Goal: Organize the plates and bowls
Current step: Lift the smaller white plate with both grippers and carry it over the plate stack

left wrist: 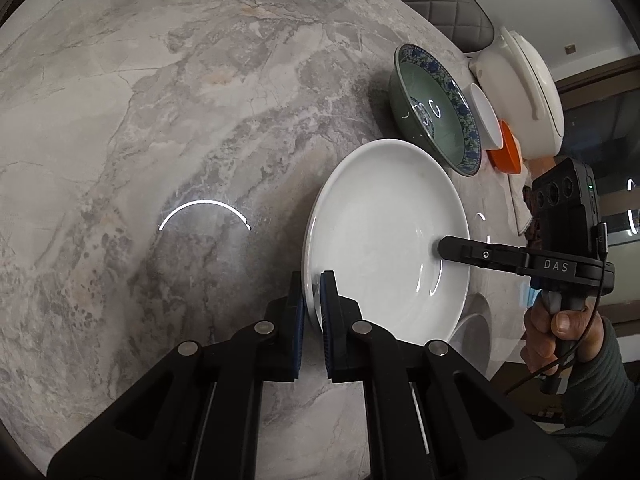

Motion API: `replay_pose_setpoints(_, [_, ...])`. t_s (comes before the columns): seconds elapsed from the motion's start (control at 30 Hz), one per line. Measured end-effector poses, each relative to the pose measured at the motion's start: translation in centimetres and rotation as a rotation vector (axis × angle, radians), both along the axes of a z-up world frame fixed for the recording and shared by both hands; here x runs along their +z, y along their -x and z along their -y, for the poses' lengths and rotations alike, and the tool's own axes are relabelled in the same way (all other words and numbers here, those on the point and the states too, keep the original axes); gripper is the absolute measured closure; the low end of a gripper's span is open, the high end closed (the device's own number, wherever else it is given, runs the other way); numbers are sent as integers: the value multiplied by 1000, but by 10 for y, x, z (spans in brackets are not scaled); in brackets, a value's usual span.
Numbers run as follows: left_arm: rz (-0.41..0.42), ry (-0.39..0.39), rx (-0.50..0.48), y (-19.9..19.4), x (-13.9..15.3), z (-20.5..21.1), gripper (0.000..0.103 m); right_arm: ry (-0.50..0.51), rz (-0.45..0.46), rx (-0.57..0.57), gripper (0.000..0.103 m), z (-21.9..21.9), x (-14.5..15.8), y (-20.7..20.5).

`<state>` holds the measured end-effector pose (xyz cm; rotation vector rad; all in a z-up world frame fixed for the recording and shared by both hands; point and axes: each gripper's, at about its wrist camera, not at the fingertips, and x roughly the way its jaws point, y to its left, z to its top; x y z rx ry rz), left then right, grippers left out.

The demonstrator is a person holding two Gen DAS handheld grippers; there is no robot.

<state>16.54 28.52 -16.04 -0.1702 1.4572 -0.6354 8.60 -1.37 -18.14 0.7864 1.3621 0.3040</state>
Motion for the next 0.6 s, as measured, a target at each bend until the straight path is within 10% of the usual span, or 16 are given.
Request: replay_pose_setpoints(0.6, [60,76,-89,49,75,10,97,20,65,-86,94,4,51,52])
